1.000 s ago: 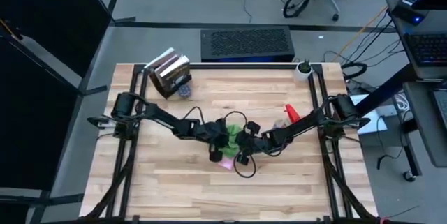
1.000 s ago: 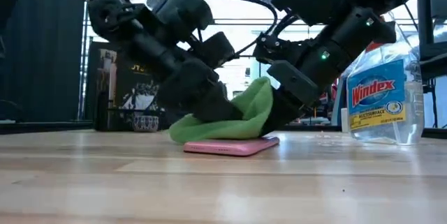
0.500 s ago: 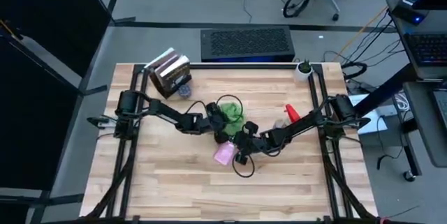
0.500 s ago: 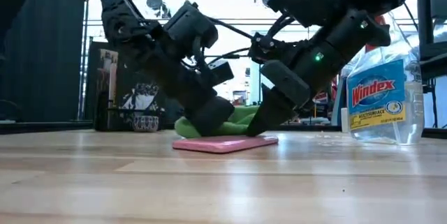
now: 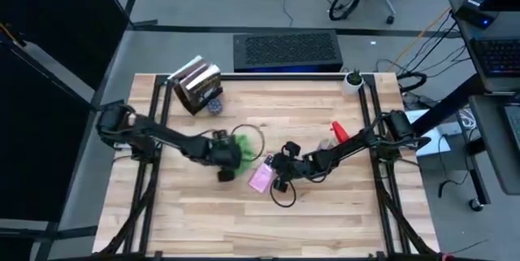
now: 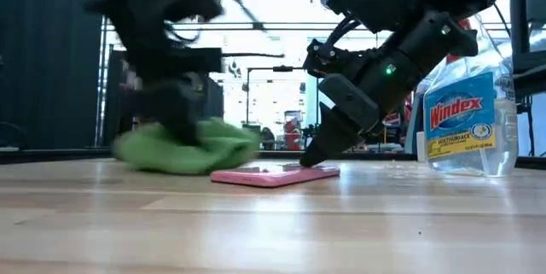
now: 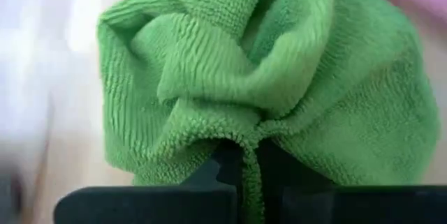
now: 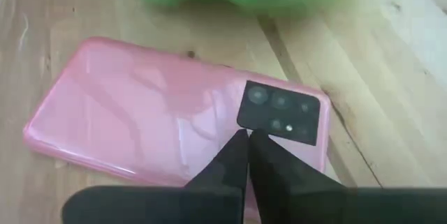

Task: Apply microfiber cloth
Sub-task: Wipe the front of the pink cellphone with the green microfiber cloth

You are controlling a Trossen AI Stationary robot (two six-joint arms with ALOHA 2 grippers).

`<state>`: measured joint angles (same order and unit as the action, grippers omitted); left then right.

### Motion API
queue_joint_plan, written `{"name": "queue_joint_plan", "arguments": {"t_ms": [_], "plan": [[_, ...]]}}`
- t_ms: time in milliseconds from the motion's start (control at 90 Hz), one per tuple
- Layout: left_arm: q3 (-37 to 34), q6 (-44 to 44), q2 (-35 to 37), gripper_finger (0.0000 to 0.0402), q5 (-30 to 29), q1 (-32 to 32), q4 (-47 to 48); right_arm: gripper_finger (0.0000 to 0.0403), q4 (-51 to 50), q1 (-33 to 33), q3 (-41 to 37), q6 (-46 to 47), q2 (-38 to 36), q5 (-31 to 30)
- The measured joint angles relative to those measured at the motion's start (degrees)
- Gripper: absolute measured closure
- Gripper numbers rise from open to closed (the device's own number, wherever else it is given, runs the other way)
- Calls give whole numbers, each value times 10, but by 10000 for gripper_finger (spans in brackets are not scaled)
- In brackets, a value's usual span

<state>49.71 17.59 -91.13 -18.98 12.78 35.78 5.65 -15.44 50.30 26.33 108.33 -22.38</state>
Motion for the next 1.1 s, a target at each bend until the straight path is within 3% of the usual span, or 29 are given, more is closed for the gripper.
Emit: {"name": "queue_joint_plan", "arguments": {"t_ms": [178, 300, 489, 611, 789, 944, 1100], "plan": [[0, 93, 7, 402, 43, 57, 116, 403, 2, 0, -1, -5, 0, 0], [0, 120, 7, 397, 55, 72, 119, 403, 4, 0, -1, -3, 0, 0], [1, 136, 18, 332, 72, 73, 118, 394, 6, -1, -2, -35, -17, 9], [15, 134, 21, 269, 101, 71, 130, 354, -2, -7, -4, -78, -51, 23], [60, 102, 23, 202, 106, 67, 190, 266, 4, -28, -3, -137, -115, 13], [101, 43, 23, 183, 68, 67, 181, 201, 7, -64, -2, -217, -155, 8], [116, -29, 23, 183, 36, 55, 103, 178, 7, -109, -2, -260, -167, 5]]}}
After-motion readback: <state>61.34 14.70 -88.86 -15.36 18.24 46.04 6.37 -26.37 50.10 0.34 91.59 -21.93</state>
